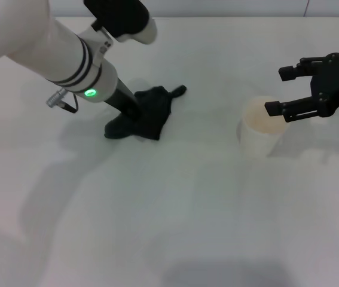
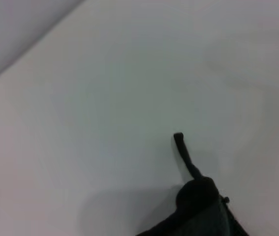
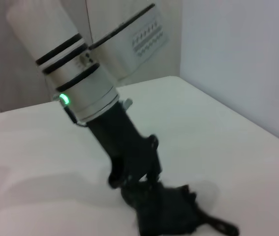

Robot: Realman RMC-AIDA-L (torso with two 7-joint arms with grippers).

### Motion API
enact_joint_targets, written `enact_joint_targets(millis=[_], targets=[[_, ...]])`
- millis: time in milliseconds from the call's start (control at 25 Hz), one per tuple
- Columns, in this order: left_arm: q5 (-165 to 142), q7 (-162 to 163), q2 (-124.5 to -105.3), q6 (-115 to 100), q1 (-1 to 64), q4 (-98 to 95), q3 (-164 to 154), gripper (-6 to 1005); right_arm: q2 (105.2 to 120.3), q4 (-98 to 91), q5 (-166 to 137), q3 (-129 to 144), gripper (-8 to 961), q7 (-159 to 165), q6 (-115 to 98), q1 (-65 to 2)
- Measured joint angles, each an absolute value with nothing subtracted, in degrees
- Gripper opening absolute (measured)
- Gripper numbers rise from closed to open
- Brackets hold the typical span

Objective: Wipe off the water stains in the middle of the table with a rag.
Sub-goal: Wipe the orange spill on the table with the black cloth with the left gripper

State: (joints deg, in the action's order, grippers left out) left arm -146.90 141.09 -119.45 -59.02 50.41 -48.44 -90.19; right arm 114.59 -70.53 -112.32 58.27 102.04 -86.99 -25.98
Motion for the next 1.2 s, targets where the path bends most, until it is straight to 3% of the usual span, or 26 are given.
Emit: enact_joint_targets(millis=[520,1200], targets=[[-146.68,139.97,-119.52,-64.4,47.48,-56.29,-96.37,75,114.63,-70.25,-112.32,56.42,845,102.04,-87.12,-26.24],[-153.45,153.81,-119.15,-81.0,52.49,-56.67,-83.15,93,114.43,-70.44,-112.32,56.33,845,102.09,-87.21,-26.75]])
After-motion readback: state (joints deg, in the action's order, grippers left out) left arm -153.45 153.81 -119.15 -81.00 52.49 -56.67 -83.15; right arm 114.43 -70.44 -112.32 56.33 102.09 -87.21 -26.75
